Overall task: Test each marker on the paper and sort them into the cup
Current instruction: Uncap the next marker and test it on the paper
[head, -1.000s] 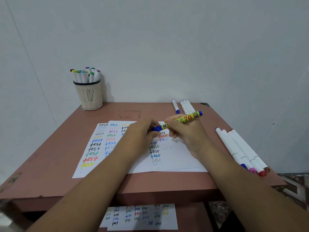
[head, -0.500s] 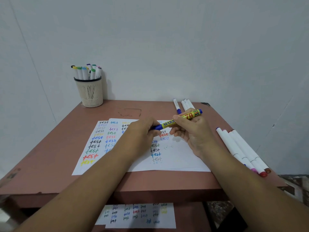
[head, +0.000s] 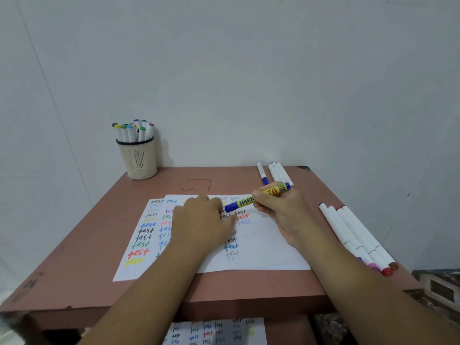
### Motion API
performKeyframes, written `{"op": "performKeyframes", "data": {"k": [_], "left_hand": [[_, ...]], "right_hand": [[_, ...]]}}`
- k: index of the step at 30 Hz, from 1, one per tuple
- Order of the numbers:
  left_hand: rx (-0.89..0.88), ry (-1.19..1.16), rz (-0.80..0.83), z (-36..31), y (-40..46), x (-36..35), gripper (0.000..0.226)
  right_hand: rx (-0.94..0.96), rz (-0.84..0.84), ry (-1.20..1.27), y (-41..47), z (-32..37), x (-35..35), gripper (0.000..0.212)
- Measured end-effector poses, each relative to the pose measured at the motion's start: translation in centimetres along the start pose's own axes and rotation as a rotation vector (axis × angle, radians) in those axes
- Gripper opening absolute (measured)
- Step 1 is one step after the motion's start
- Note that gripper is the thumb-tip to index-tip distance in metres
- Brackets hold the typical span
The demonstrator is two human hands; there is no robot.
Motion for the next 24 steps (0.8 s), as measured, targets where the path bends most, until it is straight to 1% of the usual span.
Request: {"op": "performKeyframes", "data": {"k": [1, 3, 4, 5, 6, 8, 11, 13, 17, 19, 22, 24], "left_hand": [[0.000, 0.036, 0.018, 0.0, -0.1, 0.0, 0.043], [-0.040, 0.077, 0.064, -0.4, -0.3, 0.2, 0.042], [-0.054, 0.085, 0.093, -0.4, -0.3, 0.2, 0.040], [-0.050, 0.076, 0.129, -0.3, -0.2, 0.3, 0.038], [-0.036, 0.051, 0.167, -0.1, 0.0, 0.5, 0.035], [0.003, -0.031, 0.259, 0.5, 0.7, 1.0, 0.029], [0.064, -0.270, 0.409, 1.8, 1.7, 2.4, 0.020], [0.097, -0.390, 0.452, 3.0, 2.5, 3.2, 0.017], [0.114, -0.513, 0.405, 6.1, 4.7, 5.4, 0.018], [0.122, -0.551, 0.352, 7.7, 5.7, 6.5, 0.016], [0.146, -0.642, 0.185, 9.8, 7.2, 7.1, 0.017], [0.153, -0.692, 0.053, 10.9, 7.3, 7.1, 0.014]], "right_hand": [[-0.011, -0.027, 0.024, 0.1, -0.1, 0.1, 0.017], [-0.021, -0.079, 0.063, 0.2, -0.1, 0.2, 0.044], [-0.021, -0.110, 0.072, 0.2, -0.1, 0.3, 0.053], [-0.018, -0.143, 0.080, 0.2, -0.1, 0.4, 0.058], [-0.015, -0.176, 0.085, 0.2, -0.1, 0.6, 0.059], [0.004, -0.235, 0.075, 0.0, 0.2, 0.7, 0.054], [0.040, -0.287, -0.007, -0.4, 0.7, 0.7, 0.041], [0.063, -0.313, -0.016, -0.3, 1.3, 0.8, 0.035], [0.093, -0.270, 0.132, 0.8, 4.4, 0.0, 0.030], [0.114, -0.240, 0.176, 1.9, 6.5, -1.3, 0.030], [0.155, -0.214, 0.199, 4.7, 8.9, -4.3, 0.033], [0.176, -0.196, 0.188, 6.9, 10.2, -6.7, 0.035]]}}
Point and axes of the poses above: each hand's wrist, its own y-axis towards the middle knuckle, its own x-axis out of the back of the hand, z = x × y, the point moved 2 cm from there along y, towards the middle knuckle, and after that the axes turned 13 degrees about -y, right-handed, at the moved point
